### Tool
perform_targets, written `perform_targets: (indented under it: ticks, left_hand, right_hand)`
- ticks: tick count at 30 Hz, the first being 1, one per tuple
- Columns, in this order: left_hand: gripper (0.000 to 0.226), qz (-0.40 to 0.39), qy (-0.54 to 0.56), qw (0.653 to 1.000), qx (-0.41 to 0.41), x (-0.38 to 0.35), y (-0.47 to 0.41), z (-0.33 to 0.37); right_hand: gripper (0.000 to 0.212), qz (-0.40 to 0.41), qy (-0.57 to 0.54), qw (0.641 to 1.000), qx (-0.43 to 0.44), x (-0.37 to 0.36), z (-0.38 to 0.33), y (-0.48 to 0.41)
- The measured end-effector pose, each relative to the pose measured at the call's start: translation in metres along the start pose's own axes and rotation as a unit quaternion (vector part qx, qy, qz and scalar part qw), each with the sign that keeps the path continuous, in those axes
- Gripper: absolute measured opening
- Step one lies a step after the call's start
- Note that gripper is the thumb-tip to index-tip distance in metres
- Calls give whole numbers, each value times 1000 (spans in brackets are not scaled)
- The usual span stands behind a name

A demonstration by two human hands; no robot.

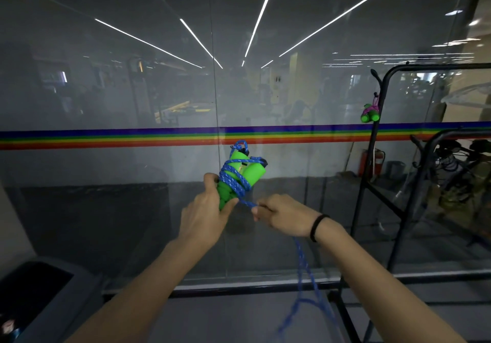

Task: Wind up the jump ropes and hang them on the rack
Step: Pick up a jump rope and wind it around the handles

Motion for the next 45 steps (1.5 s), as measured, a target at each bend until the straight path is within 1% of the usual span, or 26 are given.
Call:
perform_targets:
  ticks: [2, 4, 6, 7, 10, 12, 14, 16, 17, 18, 19, 20, 21, 22, 23, 26, 28, 30, 32, 34, 36, 38, 40, 42, 43, 45]
  left_hand:
    - [44, -14, -98, 995, -18, 1, -3, -6]
    - [50, -55, -182, 980, -50, 2, -4, -13]
    - [54, -121, -244, 956, -111, 2, -3, -20]
    - [52, -161, -248, 942, -159, 1, -1, -23]
    - [44, -256, -171, 906, -290, 3, 7, -20]
    - [39, -266, -117, 896, -336, 6, 9, -13]
    - [35, -235, -52, 906, -348, 9, 8, -8]
    - [34, -202, 55, 928, -309, 11, 7, -5]
    - [34, -185, 112, 937, -273, 12, 7, -4]
    - [35, -166, 159, 944, -235, 10, 7, -4]
    - [38, -149, 197, 949, -197, 8, 7, -4]
    - [42, -133, 231, 951, -159, 4, 6, -5]
    - [48, -120, 263, 949, -123, -1, 5, -8]
    - [54, -109, 290, 947, -87, -5, 4, -12]
    - [58, -97, 313, 943, -52, -9, 2, -16]
    - [65, -39, 341, 939, 33, -15, -3, -28]
    - [63, -11, 312, 948, 57, -14, -5, -34]
    - [61, -5, 260, 964, 62, -11, -4, -43]
    - [63, -16, 163, 986, 39, -9, -1, -48]
    - [69, -55, 33, 998, 5, -7, 4, -46]
    - [71, -100, -90, 990, -47, -8, 9, -41]
    - [71, -145, -178, 968, -105, -8, 11, -34]
    - [67, -200, -214, 943, -158, -6, 14, -26]
    - [58, -257, -208, 921, -208, -2, 19, -16]
    - [51, -275, -185, 916, -227, 1, 21, -12]
    - [39, -296, -116, 916, -243, 4, 24, -7]
  right_hand:
    - [24, -27, 15, 999, 8, 9, -4, 5]
    - [25, -34, 46, 998, 30, 21, -7, 10]
    - [25, -45, 65, 996, 51, 34, -9, 12]
    - [24, -50, 63, 995, 58, 39, -9, 11]
    - [24, -41, 30, 996, 78, 47, 0, 5]
    - [22, -29, -28, 996, 80, 43, 6, -3]
    - [30, -18, -140, 987, 73, 35, 12, -7]
    - [51, 17, -267, 962, 64, 27, 18, -4]
    - [56, 53, -301, 950, 66, 23, 21, -2]
    - [54, 87, -307, 945, 68, 19, 23, 0]
    - [37, 98, -290, 950, 58, 13, 23, 0]
    - [10, 92, -263, 960, 30, 9, 21, 0]
    - [16, 90, -245, 965, -9, 3, 18, -1]
    - [28, 80, -235, 968, -33, -2, 15, -3]
    - [33, 65, -237, 968, -43, -7, 14, -4]
    - [34, 34, -150, 987, -38, -10, 11, 1]
    - [31, 12, -50, 998, -20, -9, 9, 8]
    - [24, -24, 42, 999, -5, -6, 3, 13]
    - [21, -59, 124, 991, 4, -4, -7, 18]
    - [26, -68, 175, 982, 10, -3, -16, 20]
    - [31, -76, 214, 974, 20, -1, -24, 19]
    - [32, -86, 248, 964, 33, 6, -31, 17]
    - [31, -97, 257, 960, 51, 16, -35, 13]
    - [26, -105, 233, 964, 78, 27, -37, 9]
    - [23, -115, 196, 970, 90, 30, -35, 6]
    - [17, -136, 74, 982, 107, 34, -30, -1]
Point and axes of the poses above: each hand's wrist, its own y-axis away from the middle knuckle, its own x-axis out of the back of the hand, z = x × y, the point moved 1 cm from there along -y, towards the middle knuckle
